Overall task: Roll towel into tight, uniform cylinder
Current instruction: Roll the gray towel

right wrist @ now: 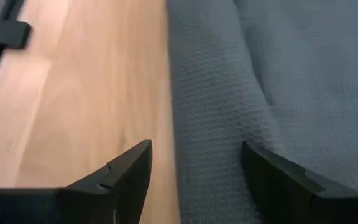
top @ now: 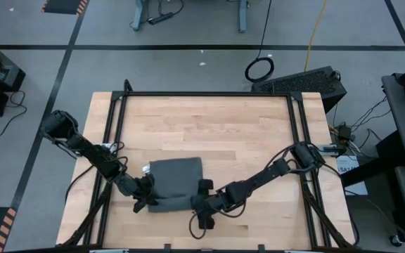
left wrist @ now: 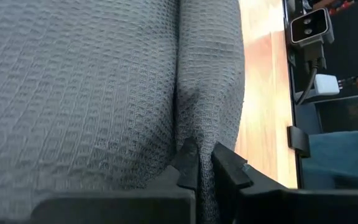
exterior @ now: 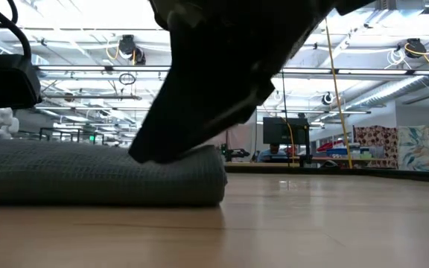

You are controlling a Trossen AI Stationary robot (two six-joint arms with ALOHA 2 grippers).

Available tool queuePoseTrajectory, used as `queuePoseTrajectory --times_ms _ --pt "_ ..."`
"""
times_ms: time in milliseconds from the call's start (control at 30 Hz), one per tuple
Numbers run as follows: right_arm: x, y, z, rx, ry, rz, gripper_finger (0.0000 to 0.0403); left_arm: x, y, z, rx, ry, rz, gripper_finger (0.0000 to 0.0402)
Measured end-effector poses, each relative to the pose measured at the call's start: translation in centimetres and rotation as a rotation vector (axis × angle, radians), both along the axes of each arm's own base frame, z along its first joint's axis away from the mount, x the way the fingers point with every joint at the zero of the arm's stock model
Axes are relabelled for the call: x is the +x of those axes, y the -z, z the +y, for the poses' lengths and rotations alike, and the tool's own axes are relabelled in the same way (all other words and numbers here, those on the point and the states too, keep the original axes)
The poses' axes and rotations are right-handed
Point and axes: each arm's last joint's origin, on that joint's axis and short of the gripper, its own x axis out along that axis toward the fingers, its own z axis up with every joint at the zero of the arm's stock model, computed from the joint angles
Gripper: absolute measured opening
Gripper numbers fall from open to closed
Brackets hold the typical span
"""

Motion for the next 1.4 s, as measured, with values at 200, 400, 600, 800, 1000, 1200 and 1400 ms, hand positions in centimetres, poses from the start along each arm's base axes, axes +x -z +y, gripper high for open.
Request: queuePoseTrajectory --times_ms 200,400,600,800,1000,1200,1400 --pt "0.5 0.5 -1.4 0.035 -0.006 0.05 0.0243 0.0 0.0 0.0 0.004 0.003 0.003 0.0017" --pt "0.9 1.6 -2.4 0.092 -0.021 0.109 0.024 0.0 0.0 0.0 0.004 0.004 0.002 0.0021" --pt "0.9 1.7 -3.1 0.142 0.01 0.155 0.0163 0.1 -0.4 0.0 -0.034 -0.017 0.002 0.0042" --pt "1.2 1.7 -4.0 0.271 -0.002 0.205 0.004 0.0 -1.9 0.4 -0.117 -0.041 -0.021 0.008" --pt "1.6 1.7 -5.6 0.429 -0.018 0.274 0.0018 -0.7 -3.4 1.3 -0.14 -0.02 -0.021 0.0114" --pt "2.2 1.6 -8.5 0.607 -0.02 0.343 0.0005 -1.8 -5.0 2.0 -0.147 0.04 -0.063 0.0143" --pt "2.8 1.4 -11.4 0.724 0.008 0.368 0.0003 -1.1 -9.3 0.3 -0.023 0.144 -0.38 0.0155"
